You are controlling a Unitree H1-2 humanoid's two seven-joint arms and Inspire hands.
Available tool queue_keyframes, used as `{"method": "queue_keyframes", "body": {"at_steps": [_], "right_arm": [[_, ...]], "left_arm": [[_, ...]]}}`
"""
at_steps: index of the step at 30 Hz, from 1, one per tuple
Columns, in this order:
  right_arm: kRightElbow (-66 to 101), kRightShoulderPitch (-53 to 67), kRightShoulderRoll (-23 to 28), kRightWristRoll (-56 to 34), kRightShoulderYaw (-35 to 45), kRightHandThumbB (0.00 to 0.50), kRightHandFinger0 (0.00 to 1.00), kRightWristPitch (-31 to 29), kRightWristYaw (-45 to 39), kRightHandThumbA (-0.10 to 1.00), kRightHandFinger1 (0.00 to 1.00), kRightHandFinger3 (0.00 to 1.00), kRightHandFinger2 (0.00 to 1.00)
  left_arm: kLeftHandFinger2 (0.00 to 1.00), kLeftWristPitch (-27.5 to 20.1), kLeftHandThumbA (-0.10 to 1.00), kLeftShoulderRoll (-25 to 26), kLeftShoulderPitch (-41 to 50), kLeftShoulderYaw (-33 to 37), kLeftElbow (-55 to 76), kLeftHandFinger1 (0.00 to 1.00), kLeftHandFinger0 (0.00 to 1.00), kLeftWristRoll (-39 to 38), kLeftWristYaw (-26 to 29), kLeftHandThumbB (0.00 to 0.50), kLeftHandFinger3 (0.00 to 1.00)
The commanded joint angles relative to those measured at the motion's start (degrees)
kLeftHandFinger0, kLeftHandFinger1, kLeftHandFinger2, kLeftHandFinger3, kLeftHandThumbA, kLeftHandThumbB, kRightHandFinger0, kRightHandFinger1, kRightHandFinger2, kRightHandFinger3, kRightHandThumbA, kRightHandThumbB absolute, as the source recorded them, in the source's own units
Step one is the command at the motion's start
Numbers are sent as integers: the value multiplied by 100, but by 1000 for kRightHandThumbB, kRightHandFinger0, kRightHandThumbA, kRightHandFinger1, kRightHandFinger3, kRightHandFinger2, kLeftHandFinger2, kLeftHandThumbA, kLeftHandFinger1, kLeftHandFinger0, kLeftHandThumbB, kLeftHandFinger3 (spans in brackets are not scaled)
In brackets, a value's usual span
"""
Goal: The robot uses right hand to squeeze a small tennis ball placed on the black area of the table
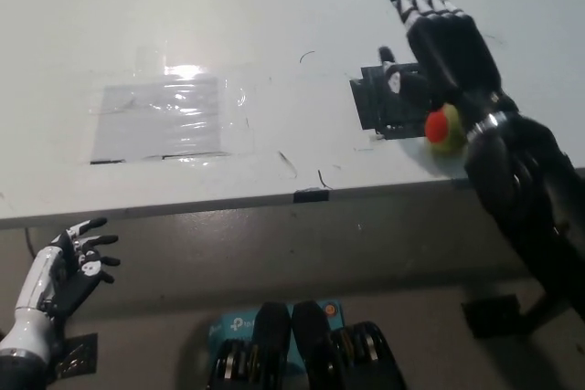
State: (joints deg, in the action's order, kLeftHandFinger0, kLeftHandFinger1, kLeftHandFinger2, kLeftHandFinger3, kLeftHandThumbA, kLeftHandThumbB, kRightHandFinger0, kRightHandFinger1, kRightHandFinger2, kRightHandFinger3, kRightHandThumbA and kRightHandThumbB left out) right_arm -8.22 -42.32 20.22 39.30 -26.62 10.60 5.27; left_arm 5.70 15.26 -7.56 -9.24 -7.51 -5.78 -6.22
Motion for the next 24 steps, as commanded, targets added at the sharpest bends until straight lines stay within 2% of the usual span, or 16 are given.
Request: {"method": "queue_keyframes", "body": {"at_steps": [1, 3, 4, 5, 6, 7, 8, 10, 12, 13, 15, 16, 17, 20, 22, 24], "right_arm": [[2601, 909, 295, -426, 1645, 154, 502, 316, 349, 318, 885, 959, 1000], [2592, 1196, 237, -571, 1889, 150, 379, 130, 498, 226, 722, 869, 957], [2478, 1614, 142, -899, 2165, 173, 342, -178, 748, 157, 634, 833, 870], [2417, 1754, 90, -1022, 2267, 189, 272, -297, 819, 41, 516, 804, 781], [2354, 1895, 7, -1145, 2415, 189, 262, -440, 850, 37, 499, 799, 768], [2204, 2214, -65, -1448, 2639, 201, 266, -700, 896, -60, 487, 797, 752], [2131, 2332, -134, -1628, 2784, 200, 272, -834, 865, -84, 486, 801, 747], [1521, 2715, -335, -2101, 3147, 206, 276, -1671, 1162, -100, 466, 789, 697], [1104, 2981, -560, -2343, 3411, 191, 296, -2074, 1297, -57, 474, 766, 674], [866, 3064, -638, -2420, 3510, 176, 257, -2317, 1375, -60, 418, 761, 643], [573, 3195, -911, -2578, 3756, 160, 197, -2274, 1467, -1, 359, 761, 612], [443, 3218, -995, -2627, 3841, 152, 189, -2391, 1496, -45, 355, 784, 617], [248, 3224, -1133, -2855, 3971, 153, 224, -2499, 1444, -89, 407, 815, 649], [-131, 3185, -1441, -3327, 4262, 160, 265, -2563, 1250, -85, 433, 841, 682], [-446, 3072, -1557, -3450, 4397, 168, 212, -2620, 1201, -74, 451, 833, 685], [-586, 3018, -1598, -3513, 4458, 162, 205, -2604, 1158, -73, 455, 825, 678]], "left_arm": [[624, -96, 30, 183, -60, -79, 237, 455, 377, 29, 22, 0, 772], [614, -142, 51, 184, -64, -80, 233, 446, 364, 9, -2, 0, 769], [608, -152, 120, 184, -55, -80, 241, 439, 354, 11, -3, 1, 764], [598, -148, 138, 179, -47, -90, 237, 427, 340, -10, -8, 0, 751], [597, -137, 135, 169, -46, -105, 236, 426, 338, -39, -11, 0, 750], [596, -134, 112, 159, 7, -104, 249, 439, 360, -41, -17, 0, 742], [596, -105, 107, 153, 10, -108, 269, 440, 363, -43, -10, 0, 740], [604, -104, 89, 151, 8, -110, 267, 448, 369, -55, -21, 0, 752], [604, -178, 101, 172, 43, -101, 217, 455, 382, -61, -63, 0, 758], [605, -154, 102, 170, 40, -103, 222, 454, 382, -54, -49, 0, 758], [600, -184, 95, 179, 35, -94, 210, 437, 353, -39, -53, 0, 754], [599, -172, 95, 175, 1, -77, 192, 435, 351, -22, -48, 0, 745], [607, -160, 108, 177, 5, -71, 209, 440, 353, -4, -40, 0, 739], [618, -137, 110, 200, -14, -73, 200, 448, 363, -24, -65, 3, 738], [629, -124, 125, 193, -17, -74, 207, 454, 365, -16, -51, 0, 737], [627, -101, 131, 194, -26, -68, 212, 464, 375, -5, -46, 0, 736]]}}
